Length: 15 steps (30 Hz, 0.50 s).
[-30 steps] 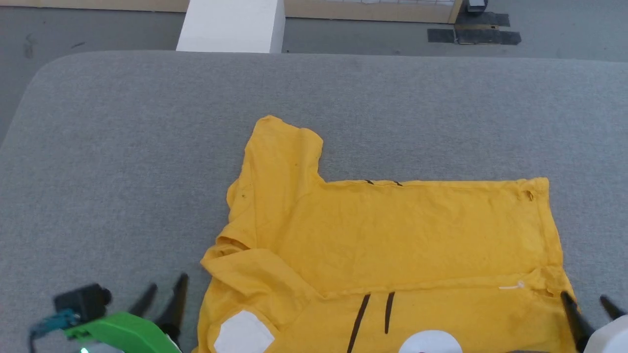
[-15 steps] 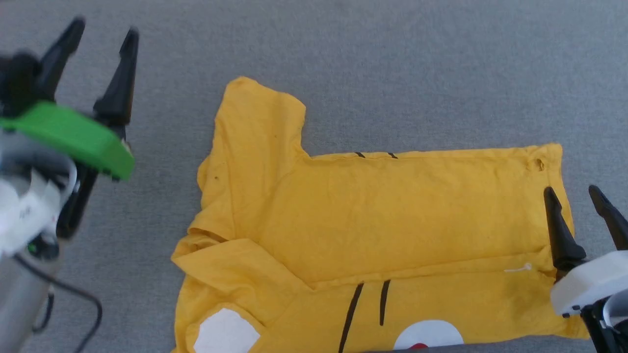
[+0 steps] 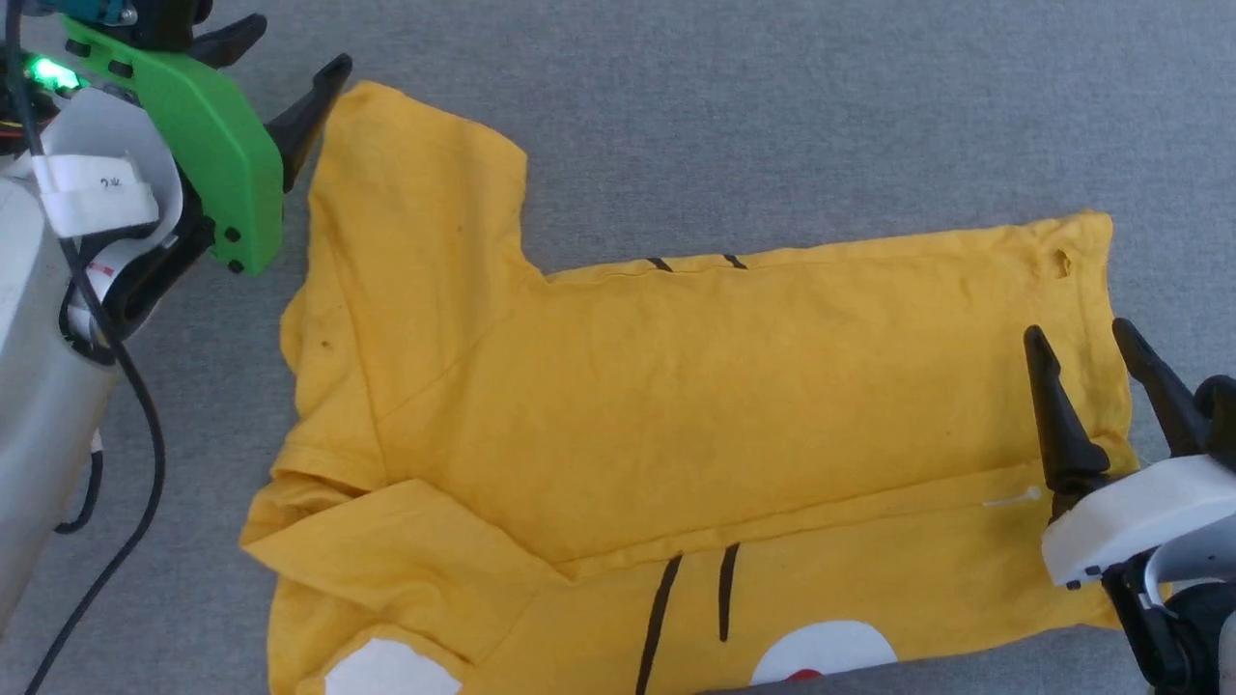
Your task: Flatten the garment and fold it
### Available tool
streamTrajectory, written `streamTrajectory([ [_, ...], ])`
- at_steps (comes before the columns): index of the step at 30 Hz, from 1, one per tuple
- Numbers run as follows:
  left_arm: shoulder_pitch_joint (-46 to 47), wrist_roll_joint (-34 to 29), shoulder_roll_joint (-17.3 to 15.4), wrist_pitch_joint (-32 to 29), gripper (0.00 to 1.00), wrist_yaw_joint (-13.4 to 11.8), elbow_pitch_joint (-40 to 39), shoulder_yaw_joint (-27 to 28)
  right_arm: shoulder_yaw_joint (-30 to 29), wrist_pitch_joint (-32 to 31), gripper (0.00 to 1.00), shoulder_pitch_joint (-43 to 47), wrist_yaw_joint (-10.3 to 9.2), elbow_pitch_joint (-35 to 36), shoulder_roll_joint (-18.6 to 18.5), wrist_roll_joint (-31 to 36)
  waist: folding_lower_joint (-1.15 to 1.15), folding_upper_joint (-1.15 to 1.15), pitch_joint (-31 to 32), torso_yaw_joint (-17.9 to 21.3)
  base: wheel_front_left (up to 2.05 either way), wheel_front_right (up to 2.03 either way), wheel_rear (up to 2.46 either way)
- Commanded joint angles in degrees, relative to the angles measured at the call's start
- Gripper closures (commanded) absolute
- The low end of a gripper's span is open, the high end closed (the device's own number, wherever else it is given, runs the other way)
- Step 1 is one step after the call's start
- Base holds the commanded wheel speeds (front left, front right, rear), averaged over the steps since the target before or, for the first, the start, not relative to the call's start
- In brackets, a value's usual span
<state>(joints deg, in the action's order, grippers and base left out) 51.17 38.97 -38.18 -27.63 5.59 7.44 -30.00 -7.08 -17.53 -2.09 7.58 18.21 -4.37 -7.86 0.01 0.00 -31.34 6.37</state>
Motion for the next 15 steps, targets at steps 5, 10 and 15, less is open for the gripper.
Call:
streamTrajectory([
  [5,0.53,1.33,-1.70,-3.33,0.00,0.73,2.86,-1.47,0.42,0.85,0.00,-2.16,-0.09,-0.58,0.47,0.09,-0.01,0.00,-3.74,2.63,0.00,0.00,0.00],
  [10,-0.44,2.83,-2.72,-7.41,1.00,1.20,4.15,-3.72,0.04,0.61,0.00,-2.95,-0.09,-0.55,0.38,0.26,-0.01,0.00,-4.43,2.78,0.00,0.00,0.00],
  [15,0.04,3.49,-2.76,-6.21,1.00,1.56,4.02,-4.72,-0.12,-0.02,0.00,-4.56,-0.09,0.70,-1.29,0.65,-0.01,0.00,-3.92,2.11,0.00,0.00,0.00],
])
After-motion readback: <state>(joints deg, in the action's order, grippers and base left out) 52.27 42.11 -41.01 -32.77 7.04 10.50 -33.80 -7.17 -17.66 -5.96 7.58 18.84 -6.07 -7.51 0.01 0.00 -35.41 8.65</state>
